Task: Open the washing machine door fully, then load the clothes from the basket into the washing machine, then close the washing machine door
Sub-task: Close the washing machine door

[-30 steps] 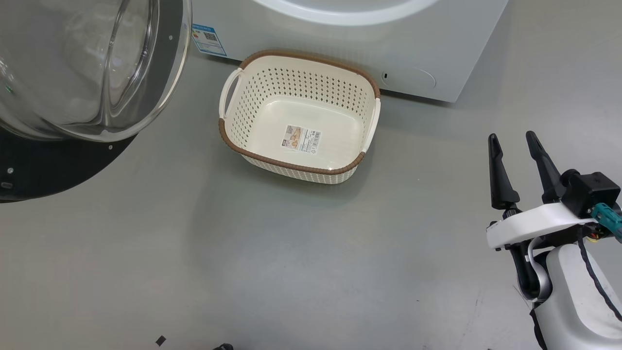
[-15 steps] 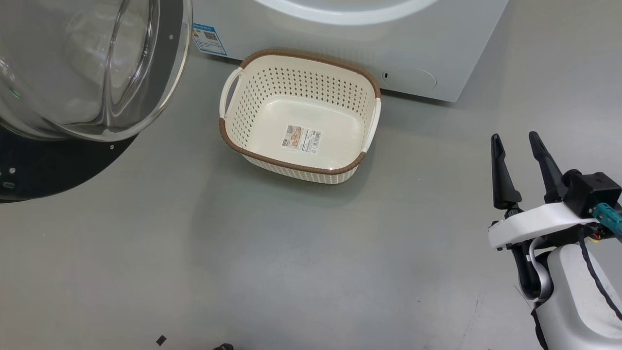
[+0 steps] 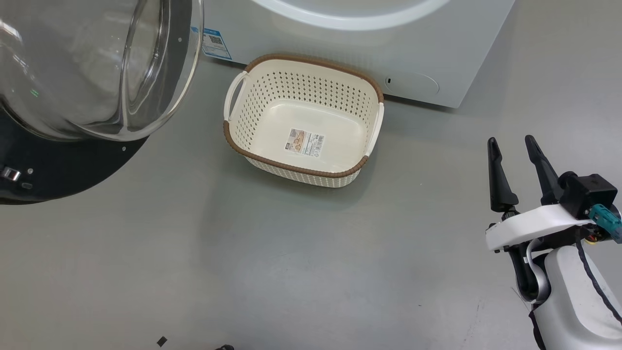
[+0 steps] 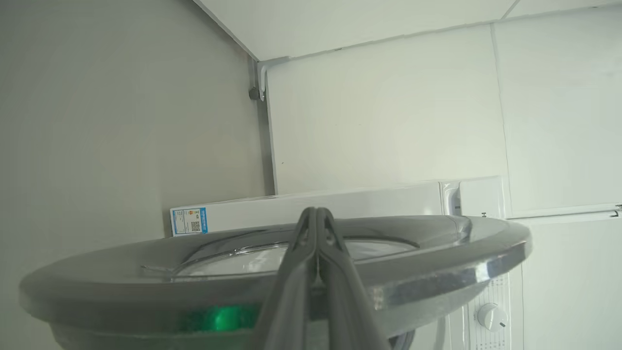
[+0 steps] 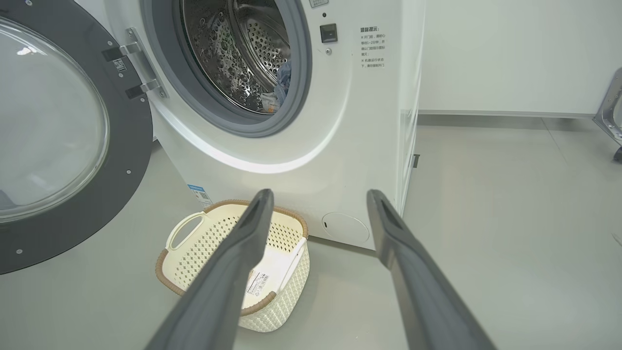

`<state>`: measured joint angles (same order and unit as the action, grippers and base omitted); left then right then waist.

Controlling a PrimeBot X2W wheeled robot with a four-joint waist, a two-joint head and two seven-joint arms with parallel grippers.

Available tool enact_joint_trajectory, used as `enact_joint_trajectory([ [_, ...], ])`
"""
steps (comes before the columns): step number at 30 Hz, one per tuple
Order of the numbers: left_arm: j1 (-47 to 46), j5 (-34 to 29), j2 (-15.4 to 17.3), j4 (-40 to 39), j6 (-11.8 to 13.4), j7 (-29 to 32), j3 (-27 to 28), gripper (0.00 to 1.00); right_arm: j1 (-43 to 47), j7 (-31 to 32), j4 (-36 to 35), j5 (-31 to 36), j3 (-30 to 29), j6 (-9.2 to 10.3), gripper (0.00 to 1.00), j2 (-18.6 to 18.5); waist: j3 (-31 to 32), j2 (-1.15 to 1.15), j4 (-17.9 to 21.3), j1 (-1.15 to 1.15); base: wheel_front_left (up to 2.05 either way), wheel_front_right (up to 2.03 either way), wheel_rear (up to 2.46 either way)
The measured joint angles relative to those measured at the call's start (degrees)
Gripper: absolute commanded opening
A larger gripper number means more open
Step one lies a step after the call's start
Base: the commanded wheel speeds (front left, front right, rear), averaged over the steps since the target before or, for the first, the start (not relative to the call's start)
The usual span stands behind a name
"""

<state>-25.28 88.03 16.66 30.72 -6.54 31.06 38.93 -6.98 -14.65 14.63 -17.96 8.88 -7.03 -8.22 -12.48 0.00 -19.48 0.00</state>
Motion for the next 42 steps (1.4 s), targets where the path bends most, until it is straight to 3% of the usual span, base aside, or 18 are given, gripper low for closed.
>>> enact_joint_trajectory([
  [17,0.02,7.83,-4.03,-1.66,-0.07,10.84,-0.41,0.00,0.01,0.00,0.83,-0.69,0.31,0.01,1.00,0.16,-0.02,0.00,-0.38,0.00,0.00,0.00,0.00],
  [32,0.94,12.12,-6.99,-5.92,-0.22,21.89,-4.13,0.00,0.03,0.00,1.78,-1.44,0.64,0.01,1.00,1.14,1.12,0.00,-0.68,0.00,0.00,0.00,0.00],
  [42,3.29,14.19,-8.79,-9.98,-0.23,29.98,-9.57,0.00,0.03,0.00,2.31,-1.82,0.66,0.01,1.00,1.56,1.67,0.00,0.17,0.00,0.00,0.00,0.00],
])
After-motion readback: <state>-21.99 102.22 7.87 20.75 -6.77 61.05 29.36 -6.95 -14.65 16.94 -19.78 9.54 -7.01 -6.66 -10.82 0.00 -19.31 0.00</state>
